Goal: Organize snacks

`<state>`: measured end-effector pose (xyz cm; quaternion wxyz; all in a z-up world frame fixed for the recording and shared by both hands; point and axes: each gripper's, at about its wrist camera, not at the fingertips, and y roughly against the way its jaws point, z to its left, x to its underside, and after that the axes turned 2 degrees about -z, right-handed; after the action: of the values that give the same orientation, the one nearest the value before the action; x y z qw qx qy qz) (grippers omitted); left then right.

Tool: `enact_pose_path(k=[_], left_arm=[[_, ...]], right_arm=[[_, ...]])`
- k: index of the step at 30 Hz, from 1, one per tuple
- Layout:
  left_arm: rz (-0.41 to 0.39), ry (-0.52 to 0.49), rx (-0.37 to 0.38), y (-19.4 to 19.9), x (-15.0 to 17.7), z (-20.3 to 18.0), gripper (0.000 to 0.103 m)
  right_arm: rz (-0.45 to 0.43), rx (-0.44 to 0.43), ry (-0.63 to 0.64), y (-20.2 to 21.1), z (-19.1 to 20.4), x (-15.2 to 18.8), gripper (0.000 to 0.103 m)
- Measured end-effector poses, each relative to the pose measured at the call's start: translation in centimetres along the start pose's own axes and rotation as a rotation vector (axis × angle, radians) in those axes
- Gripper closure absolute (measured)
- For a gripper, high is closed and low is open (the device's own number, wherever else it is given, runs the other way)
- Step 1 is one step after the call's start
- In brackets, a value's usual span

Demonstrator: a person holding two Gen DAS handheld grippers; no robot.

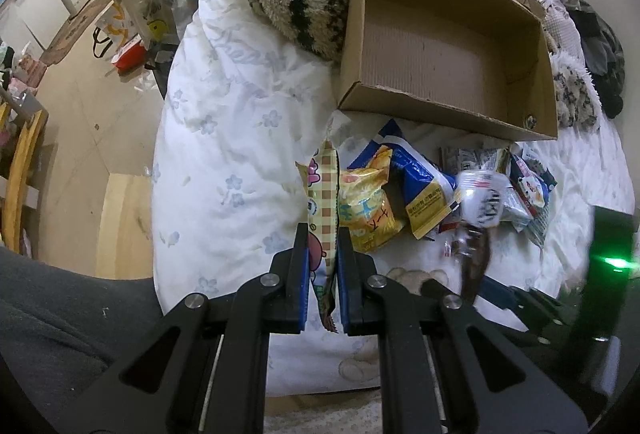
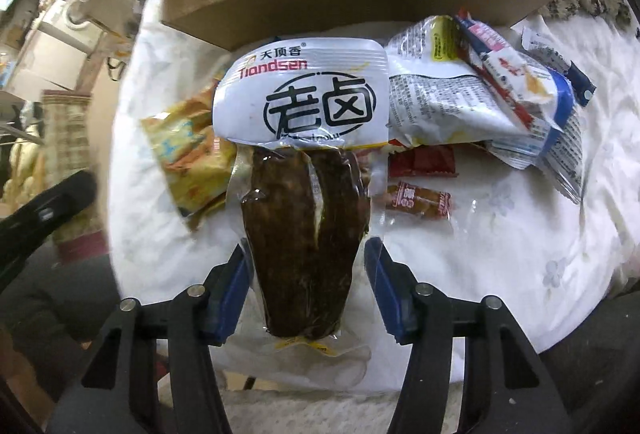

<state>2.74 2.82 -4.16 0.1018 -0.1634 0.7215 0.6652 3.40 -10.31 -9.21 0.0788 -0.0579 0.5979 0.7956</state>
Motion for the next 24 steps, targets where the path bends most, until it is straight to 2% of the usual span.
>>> enact_pose_path(k=[8, 11, 14, 24], left_arm=[[-0.032, -0.003, -0.013, 0.7, -0.3, -0.1, 0.094], [-0.036, 0.040, 0.032, 1.3, -1.0, 0.1, 0.094], [-0.071, 0.021, 0.033, 2.4, -2.2, -0.5, 0.094], [-0.149, -0.075, 0.042, 4.0, -8.7, -4.3, 0.094]], right_arm=[[-0.085, -0.123, -0.039, 4.4, -1.7, 1.2, 0.044], [-0.138, -0.172, -0.065, 6.6, -2.8, 0.6, 0.044], [-0.191, -0.222, -0.091, 8.5, -3.9, -0.4, 0.045], [-0.343, -0.227, -0.106, 15.4, -7.7, -5.4, 0.044]])
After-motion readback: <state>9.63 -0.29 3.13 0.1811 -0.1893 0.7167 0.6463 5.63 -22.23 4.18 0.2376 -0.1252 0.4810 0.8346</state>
